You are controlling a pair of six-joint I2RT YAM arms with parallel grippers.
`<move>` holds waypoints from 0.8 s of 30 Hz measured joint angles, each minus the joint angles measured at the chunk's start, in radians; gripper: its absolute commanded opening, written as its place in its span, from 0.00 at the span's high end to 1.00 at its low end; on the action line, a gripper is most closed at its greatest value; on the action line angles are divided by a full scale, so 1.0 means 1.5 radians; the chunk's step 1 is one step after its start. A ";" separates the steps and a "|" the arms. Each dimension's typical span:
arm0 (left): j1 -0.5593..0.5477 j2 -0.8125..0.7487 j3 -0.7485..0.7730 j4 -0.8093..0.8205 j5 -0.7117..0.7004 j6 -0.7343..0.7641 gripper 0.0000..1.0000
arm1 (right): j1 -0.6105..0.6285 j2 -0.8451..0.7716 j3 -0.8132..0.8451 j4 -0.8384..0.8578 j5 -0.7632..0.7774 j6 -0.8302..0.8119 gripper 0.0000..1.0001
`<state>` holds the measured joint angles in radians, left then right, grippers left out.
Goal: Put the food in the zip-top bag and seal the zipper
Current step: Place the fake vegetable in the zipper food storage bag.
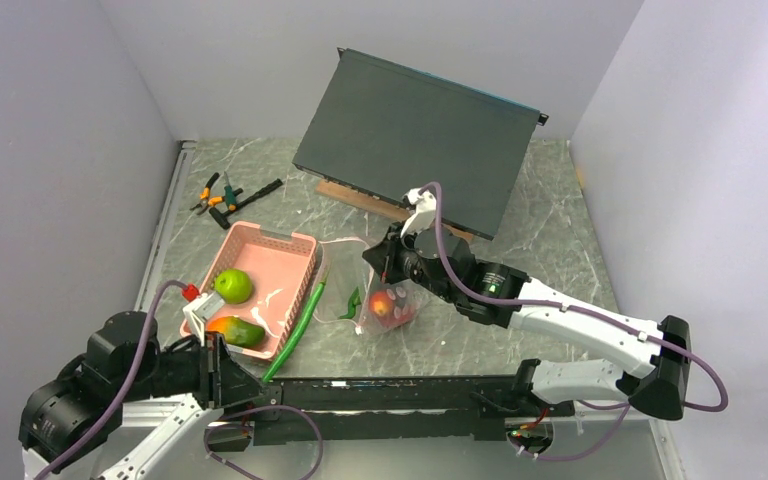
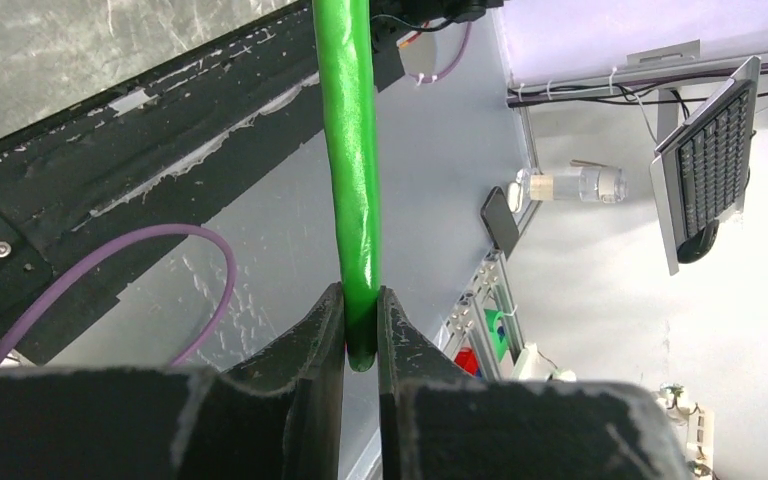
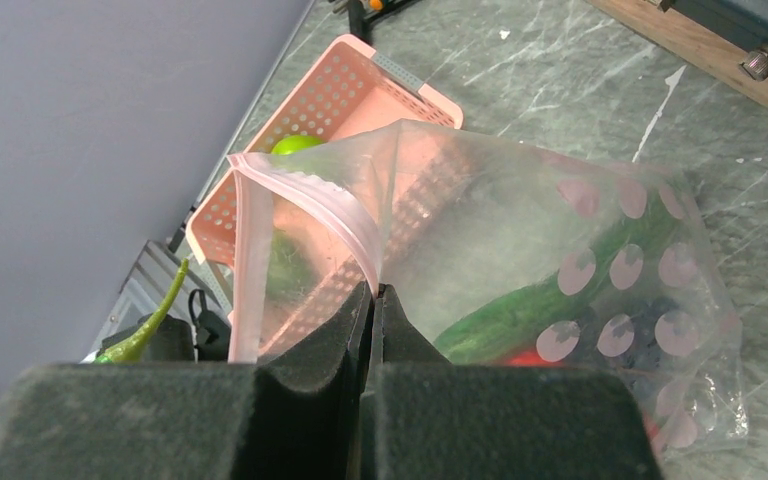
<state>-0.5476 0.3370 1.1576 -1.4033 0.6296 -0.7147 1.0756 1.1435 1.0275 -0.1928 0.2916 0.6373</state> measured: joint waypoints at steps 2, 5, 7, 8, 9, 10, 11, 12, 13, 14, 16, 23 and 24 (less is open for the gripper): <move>0.000 0.001 0.003 -0.006 0.002 0.000 1.00 | 0.000 0.003 0.000 0.000 0.002 -0.005 1.00; 0.000 0.001 -0.007 -0.009 0.008 -0.003 1.00 | 0.000 0.003 0.000 0.003 -0.002 -0.016 1.00; 0.000 0.005 -0.027 -0.006 0.009 -0.006 1.00 | 0.000 0.003 0.000 0.011 -0.010 -0.025 1.00; 0.000 0.010 -0.037 -0.005 0.008 -0.009 1.00 | 0.000 0.003 0.000 0.014 -0.014 -0.029 1.00; 0.000 0.018 -0.049 0.000 0.007 -0.015 1.00 | 0.001 0.003 0.000 0.018 -0.022 -0.034 1.00; 0.000 0.027 -0.060 0.007 0.006 -0.022 0.99 | 0.003 0.003 0.000 0.022 -0.027 -0.038 1.00; 0.000 0.038 -0.071 0.017 0.006 -0.030 0.97 | 0.005 0.003 0.000 0.024 -0.030 -0.042 1.00; 0.000 0.047 -0.079 0.028 0.005 -0.038 0.95 | 0.007 0.003 0.000 0.027 -0.034 -0.047 1.00; 0.000 0.058 -0.089 0.046 0.003 -0.050 0.92 | 0.011 0.003 0.000 0.030 -0.037 -0.050 1.00; 0.000 0.067 -0.095 0.062 0.001 -0.062 0.90 | 0.016 0.002 0.000 0.032 -0.039 -0.054 1.00; 0.000 0.081 -0.106 0.099 0.002 -0.085 0.88 | 0.028 -0.001 -0.001 0.035 -0.040 -0.063 1.00; 0.000 0.137 -0.148 0.256 0.043 -0.181 0.80 | 0.059 -0.014 -0.004 0.040 -0.040 -0.086 1.00; 0.000 0.151 -0.148 0.271 0.047 -0.186 0.76 | 0.061 -0.016 -0.005 0.040 -0.040 -0.087 1.00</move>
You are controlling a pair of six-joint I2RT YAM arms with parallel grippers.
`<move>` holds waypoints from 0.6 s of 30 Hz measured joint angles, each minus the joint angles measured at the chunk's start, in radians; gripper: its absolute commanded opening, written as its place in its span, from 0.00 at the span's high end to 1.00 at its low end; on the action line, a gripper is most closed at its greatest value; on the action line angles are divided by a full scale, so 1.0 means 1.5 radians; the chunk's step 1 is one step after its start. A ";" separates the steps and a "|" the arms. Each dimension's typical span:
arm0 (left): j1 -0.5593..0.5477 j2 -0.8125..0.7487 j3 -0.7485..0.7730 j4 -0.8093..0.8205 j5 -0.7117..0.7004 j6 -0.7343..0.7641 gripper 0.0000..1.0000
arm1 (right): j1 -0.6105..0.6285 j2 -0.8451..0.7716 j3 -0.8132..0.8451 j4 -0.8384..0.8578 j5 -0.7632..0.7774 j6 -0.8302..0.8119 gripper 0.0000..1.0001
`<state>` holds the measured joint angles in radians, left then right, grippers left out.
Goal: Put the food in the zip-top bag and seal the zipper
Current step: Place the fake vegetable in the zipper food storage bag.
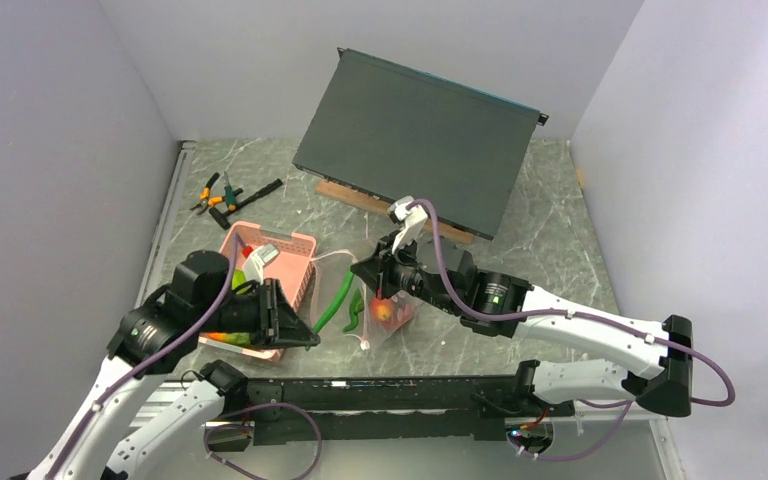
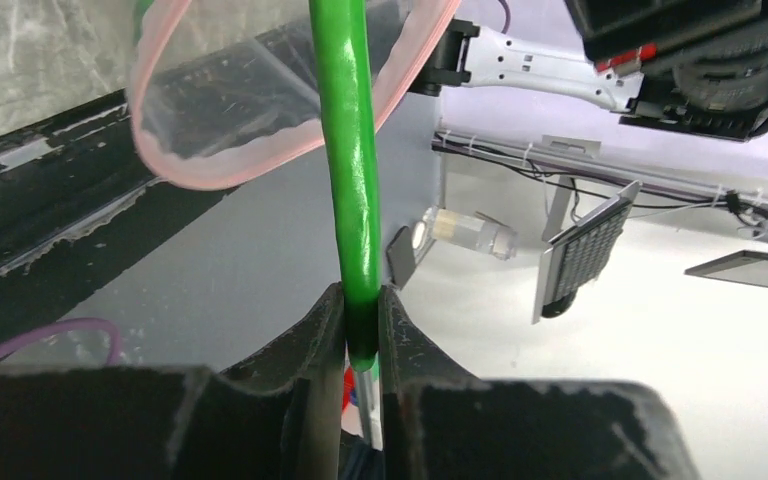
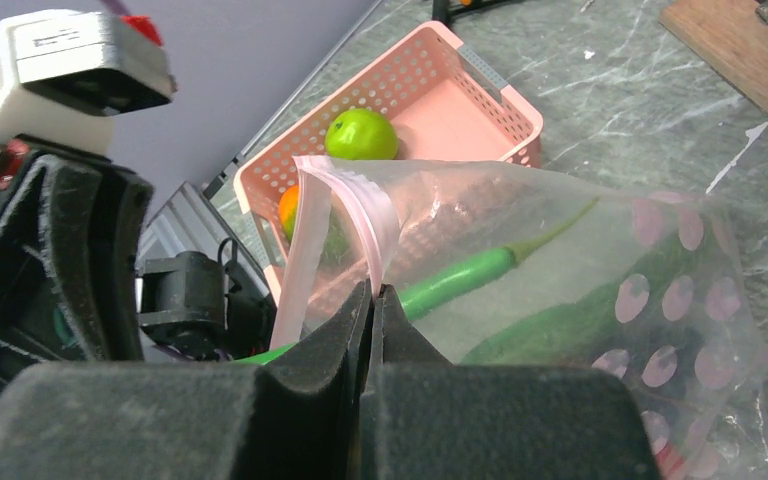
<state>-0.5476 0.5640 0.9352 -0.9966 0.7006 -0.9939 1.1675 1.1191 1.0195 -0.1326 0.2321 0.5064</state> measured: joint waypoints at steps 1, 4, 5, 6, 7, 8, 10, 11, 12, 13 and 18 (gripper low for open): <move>0.000 0.014 0.000 0.013 0.006 -0.006 0.71 | 0.002 -0.002 -0.001 0.000 0.001 -0.001 1.00; 0.000 0.053 0.000 0.043 0.014 -0.018 0.52 | 0.004 -0.007 -0.002 0.000 0.002 -0.002 1.00; 0.000 0.065 0.000 0.052 0.014 -0.025 0.47 | 0.005 -0.009 -0.004 0.000 0.002 -0.002 1.00; 0.000 0.071 0.000 0.057 0.014 -0.029 0.43 | 0.005 -0.012 -0.006 0.000 0.003 -0.002 1.00; 0.000 0.076 0.000 0.063 0.013 -0.031 0.41 | 0.005 -0.014 -0.009 0.000 0.003 -0.002 1.00; 0.000 0.079 0.000 0.069 0.012 -0.033 0.40 | 0.006 -0.017 -0.011 0.000 0.004 -0.002 1.00; 0.000 0.081 0.000 0.083 0.006 -0.039 0.40 | 0.007 -0.019 -0.013 0.000 0.006 -0.002 1.00; 0.000 0.079 0.000 0.089 0.004 -0.041 0.40 | 0.007 -0.019 -0.014 0.001 0.007 -0.002 1.00; 0.000 0.077 0.000 0.094 0.002 -0.041 0.41 | 0.007 -0.020 -0.015 0.001 0.008 -0.002 1.00; 0.000 0.071 0.000 0.101 -0.003 -0.041 0.41 | 0.007 -0.021 -0.018 0.002 0.010 -0.002 1.00; 0.000 0.034 0.007 0.092 -0.073 -0.016 0.42 | 0.008 -0.026 -0.023 0.002 0.017 -0.002 1.00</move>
<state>-0.5476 0.6155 0.9455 -0.8589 0.5915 -1.0172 1.1793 1.0805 0.9855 -0.1295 0.2569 0.5030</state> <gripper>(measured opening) 0.580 0.009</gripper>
